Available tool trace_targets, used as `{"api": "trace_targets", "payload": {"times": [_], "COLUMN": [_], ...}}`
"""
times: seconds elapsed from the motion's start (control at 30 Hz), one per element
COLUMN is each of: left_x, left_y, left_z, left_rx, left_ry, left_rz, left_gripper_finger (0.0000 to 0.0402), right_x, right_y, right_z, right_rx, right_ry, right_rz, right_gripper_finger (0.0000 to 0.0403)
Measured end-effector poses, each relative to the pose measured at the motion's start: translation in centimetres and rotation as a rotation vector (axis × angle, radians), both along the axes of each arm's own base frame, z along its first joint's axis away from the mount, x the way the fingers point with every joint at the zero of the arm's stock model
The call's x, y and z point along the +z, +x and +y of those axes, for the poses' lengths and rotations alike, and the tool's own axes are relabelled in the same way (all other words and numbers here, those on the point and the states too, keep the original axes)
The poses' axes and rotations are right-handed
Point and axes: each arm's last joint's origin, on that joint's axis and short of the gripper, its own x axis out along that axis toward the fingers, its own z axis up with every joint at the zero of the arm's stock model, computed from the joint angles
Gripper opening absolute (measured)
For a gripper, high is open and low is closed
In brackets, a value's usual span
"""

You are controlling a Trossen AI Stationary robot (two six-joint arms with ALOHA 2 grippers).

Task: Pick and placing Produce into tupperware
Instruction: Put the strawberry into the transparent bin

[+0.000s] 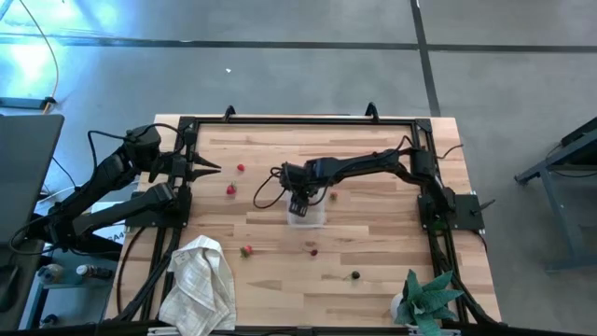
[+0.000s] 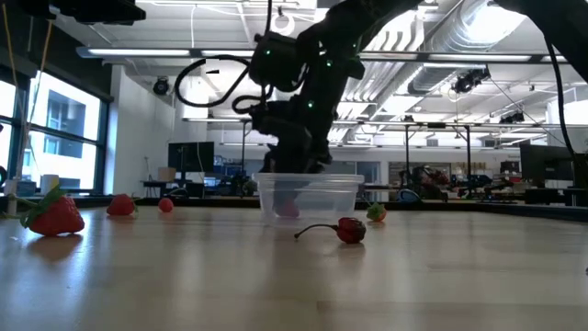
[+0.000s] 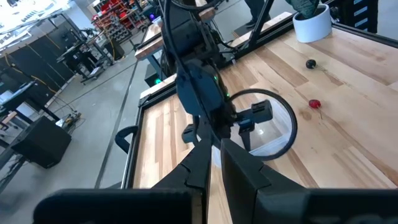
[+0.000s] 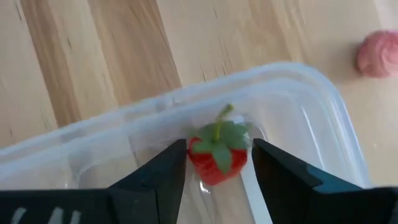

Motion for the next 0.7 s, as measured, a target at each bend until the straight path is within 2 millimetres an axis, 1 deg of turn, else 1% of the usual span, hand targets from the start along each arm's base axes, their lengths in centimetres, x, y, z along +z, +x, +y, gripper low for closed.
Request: {"api": "trace_targets", "payload": {"times": [0.3, 0.37, 0.53, 0.7], "left_x": [0.0, 0.0, 0.0, 0.0], "left_y": [0.0, 0.0, 0.0, 0.0], "left_z": [0.0, 0.0, 0.0, 0.0], "left_rx": [0.000, 0.000, 0.000, 0.000], "left_ry": [0.000, 0.000, 0.000, -0.001], "left_rz": [0.000, 0.000, 0.000, 0.000], "left_gripper_finger": [0.0028, 0.0028, 0.0028, 0.0028], "right_x": [1.2, 2.0, 5.3, 9.2], "right_y": [-0.7, -1.0, -2.1, -4.5], "right_z": [0.1, 0.1, 0.2, -0.3], "right_rx": [-0.019, -0.017, 0.002, 0.041], "right_ry": [0.015, 0.014, 0.009, -0.020], "right_rz": [0.017, 0.012, -0.035, -0.040], "right_gripper_finger": [0.0177, 0.0177, 0.0177, 0.0177]}}
